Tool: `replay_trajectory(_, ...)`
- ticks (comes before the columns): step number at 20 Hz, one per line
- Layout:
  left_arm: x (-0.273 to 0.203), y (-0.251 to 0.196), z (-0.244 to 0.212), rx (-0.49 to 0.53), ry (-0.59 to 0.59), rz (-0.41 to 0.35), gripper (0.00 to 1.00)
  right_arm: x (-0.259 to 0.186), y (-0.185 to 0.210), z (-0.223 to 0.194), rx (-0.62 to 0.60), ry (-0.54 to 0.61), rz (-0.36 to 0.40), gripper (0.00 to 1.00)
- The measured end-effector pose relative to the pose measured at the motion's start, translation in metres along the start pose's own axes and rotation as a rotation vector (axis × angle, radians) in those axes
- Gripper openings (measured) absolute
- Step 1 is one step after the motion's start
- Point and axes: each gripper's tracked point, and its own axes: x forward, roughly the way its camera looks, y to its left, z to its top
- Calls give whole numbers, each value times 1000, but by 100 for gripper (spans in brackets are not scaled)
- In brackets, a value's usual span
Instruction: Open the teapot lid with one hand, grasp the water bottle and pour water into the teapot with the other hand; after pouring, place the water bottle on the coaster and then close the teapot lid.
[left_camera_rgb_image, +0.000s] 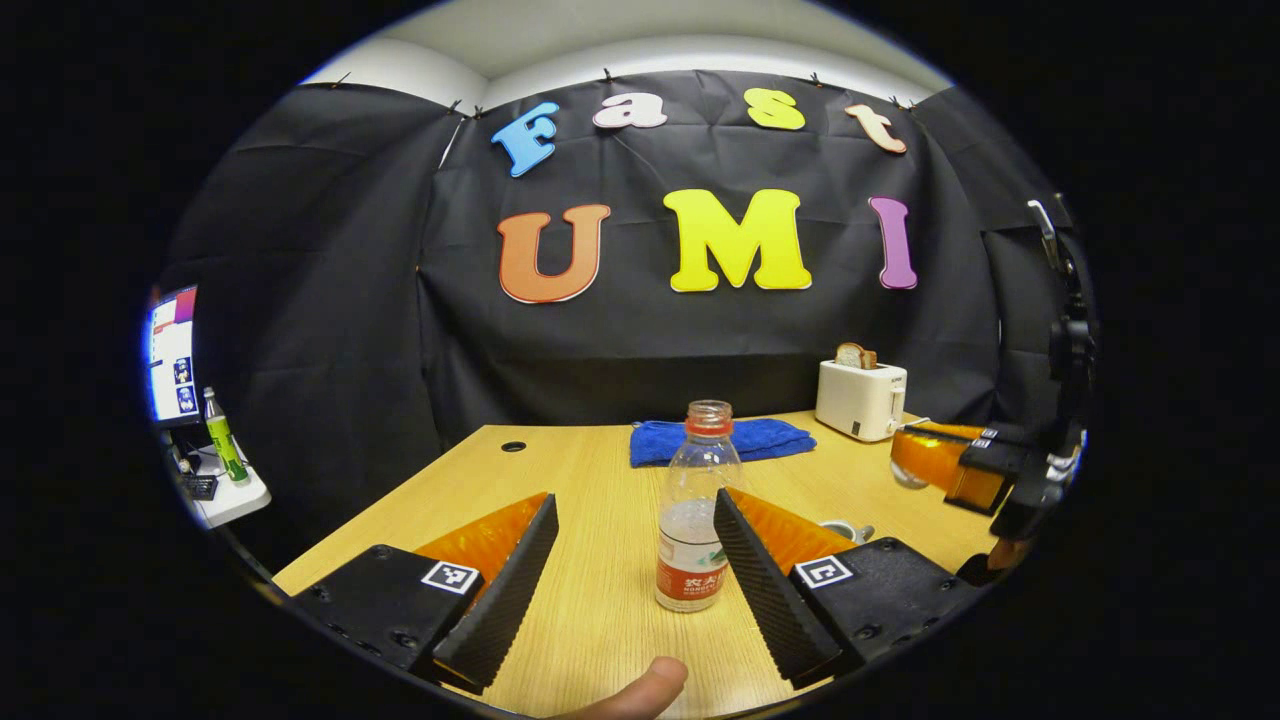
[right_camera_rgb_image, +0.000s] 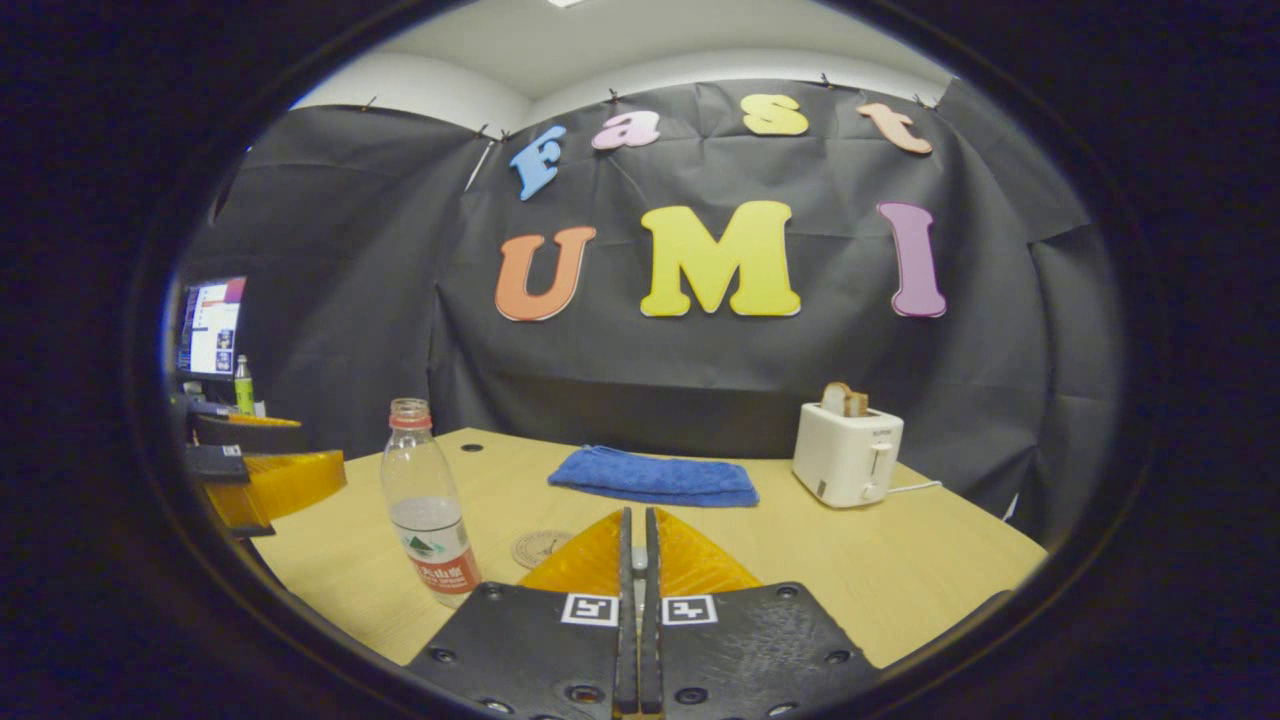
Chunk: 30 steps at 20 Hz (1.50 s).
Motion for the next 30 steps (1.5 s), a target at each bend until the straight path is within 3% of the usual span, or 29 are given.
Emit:
replay_trajectory(2,1,-8,-6,2,3,-11,99,-11,-16,10,2,-17,-16,1)
replay_trajectory(6,8,-37,-24,-40,-23,-105,98,-22,-34,13,36,-17,-19,1)
replay_trajectory(16,66,-40,-52,-92,15,-112,99,-21,-55,15,58,-18,-37,0)
replay_trajectory(24,87,-26,-48,-75,-35,-48,97,-20,-51,12,39,-10,-28,1)
replay_trajectory(30,84,-31,-48,-25,-28,-64,77,-20,-51,12,26,-9,-30,1)
